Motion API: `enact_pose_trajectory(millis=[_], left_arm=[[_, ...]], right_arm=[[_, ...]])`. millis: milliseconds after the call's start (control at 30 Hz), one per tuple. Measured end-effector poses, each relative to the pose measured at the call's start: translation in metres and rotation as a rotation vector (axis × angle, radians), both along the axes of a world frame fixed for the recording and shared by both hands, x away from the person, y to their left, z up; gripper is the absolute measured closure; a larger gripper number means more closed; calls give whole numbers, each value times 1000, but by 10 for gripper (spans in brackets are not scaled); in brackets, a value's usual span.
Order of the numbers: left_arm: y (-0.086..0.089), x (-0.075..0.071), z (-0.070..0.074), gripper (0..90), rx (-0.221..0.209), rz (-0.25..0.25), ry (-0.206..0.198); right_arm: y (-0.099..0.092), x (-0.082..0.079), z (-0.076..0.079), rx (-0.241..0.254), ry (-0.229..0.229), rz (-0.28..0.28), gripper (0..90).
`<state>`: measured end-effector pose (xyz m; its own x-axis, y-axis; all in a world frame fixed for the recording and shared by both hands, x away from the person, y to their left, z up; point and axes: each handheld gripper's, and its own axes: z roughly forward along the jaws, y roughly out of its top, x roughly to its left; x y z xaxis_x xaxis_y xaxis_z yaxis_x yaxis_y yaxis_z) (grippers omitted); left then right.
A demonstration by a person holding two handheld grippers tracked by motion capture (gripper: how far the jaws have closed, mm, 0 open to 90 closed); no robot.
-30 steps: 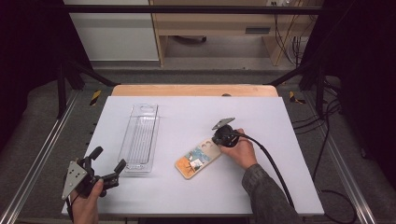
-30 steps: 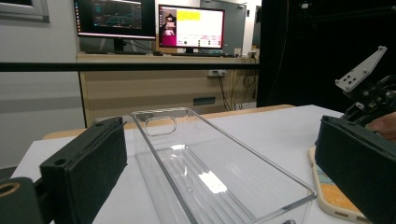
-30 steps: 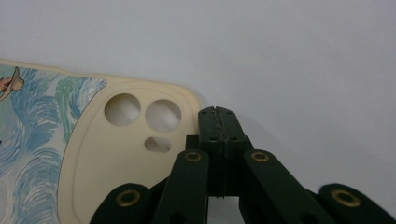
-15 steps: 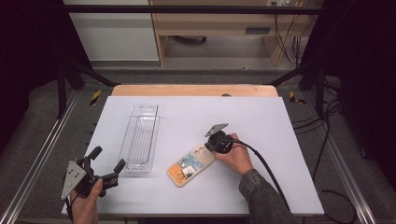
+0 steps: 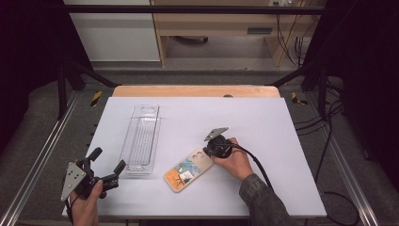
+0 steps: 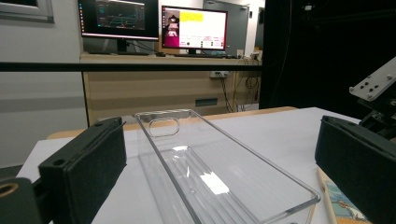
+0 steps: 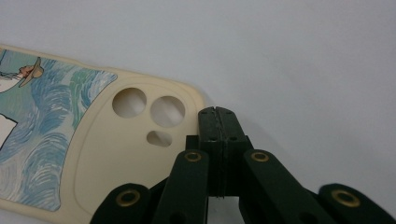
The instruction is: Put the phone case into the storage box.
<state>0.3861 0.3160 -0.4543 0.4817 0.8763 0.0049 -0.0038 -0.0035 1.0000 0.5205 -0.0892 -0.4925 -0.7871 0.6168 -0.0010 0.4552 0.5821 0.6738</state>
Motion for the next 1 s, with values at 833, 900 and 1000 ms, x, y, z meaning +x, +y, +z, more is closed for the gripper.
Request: enact_pose_trajectory(millis=[833,900,1000], left_arm=[[-2,-6,25,13,92,-10,46],[-8,-7,30,13,113,-27,52],[-20,-8,35,13,153,-53,71]], right_arm=[[-55,-51,29,278,-186,-259,239],[-67,-63,32,302,-213,-280,179],[-87,-80,32,335,-254,-299,123]])
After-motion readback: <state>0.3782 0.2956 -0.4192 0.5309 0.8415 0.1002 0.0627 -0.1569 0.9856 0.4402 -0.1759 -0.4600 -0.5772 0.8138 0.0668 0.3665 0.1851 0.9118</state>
